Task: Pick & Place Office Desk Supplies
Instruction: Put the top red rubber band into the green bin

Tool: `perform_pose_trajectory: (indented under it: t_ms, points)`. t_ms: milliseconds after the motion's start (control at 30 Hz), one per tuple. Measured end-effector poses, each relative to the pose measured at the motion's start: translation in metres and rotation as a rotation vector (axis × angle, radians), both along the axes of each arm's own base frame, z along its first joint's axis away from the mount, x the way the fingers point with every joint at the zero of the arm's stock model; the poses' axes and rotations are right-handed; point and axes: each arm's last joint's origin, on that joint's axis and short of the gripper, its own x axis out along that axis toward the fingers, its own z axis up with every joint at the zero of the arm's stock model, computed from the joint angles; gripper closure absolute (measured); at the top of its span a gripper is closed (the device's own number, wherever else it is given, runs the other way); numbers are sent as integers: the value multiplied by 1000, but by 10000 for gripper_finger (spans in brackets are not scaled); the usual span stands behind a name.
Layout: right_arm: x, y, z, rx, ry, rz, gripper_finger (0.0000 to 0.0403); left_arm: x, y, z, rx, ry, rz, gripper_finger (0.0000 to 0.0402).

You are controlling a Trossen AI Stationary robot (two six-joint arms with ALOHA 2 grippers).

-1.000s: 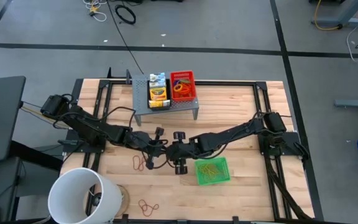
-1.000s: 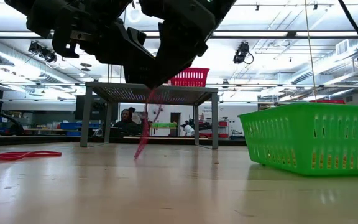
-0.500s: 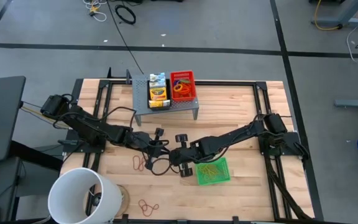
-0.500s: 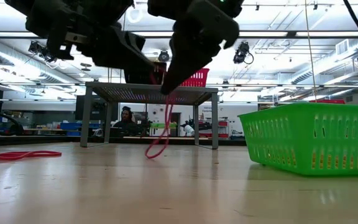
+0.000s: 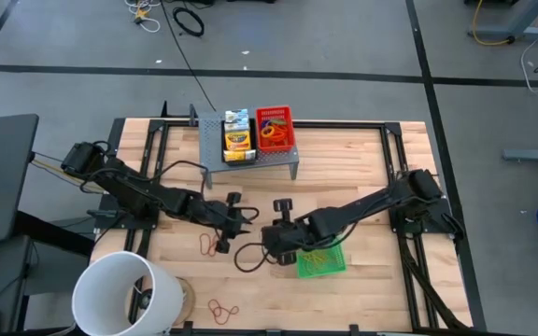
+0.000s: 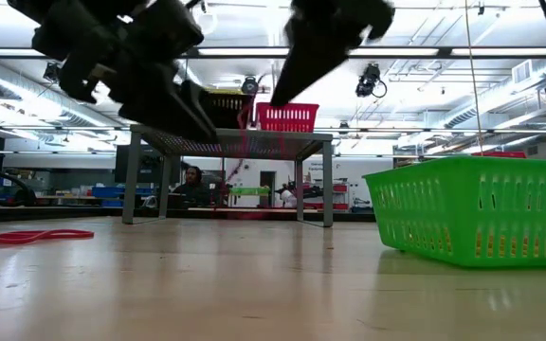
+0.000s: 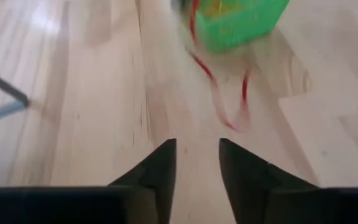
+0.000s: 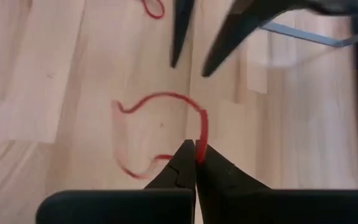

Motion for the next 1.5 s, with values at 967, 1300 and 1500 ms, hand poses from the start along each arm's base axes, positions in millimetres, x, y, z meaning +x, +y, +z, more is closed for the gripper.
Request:
perform_pose_trajectory:
  t_ms: [967, 1300, 1500]
  points:
    - [-79, 32, 23, 233, 415, -102, 376, -8, 4, -14, -38, 168, 2, 200]
    - [-76, 40, 5, 273, 523, -53, 232, -16, 3, -21, -87, 289, -37, 191]
    - [-74, 38, 5, 257, 505, -78, 172, -23, 4, -26, -102, 388, -35, 179]
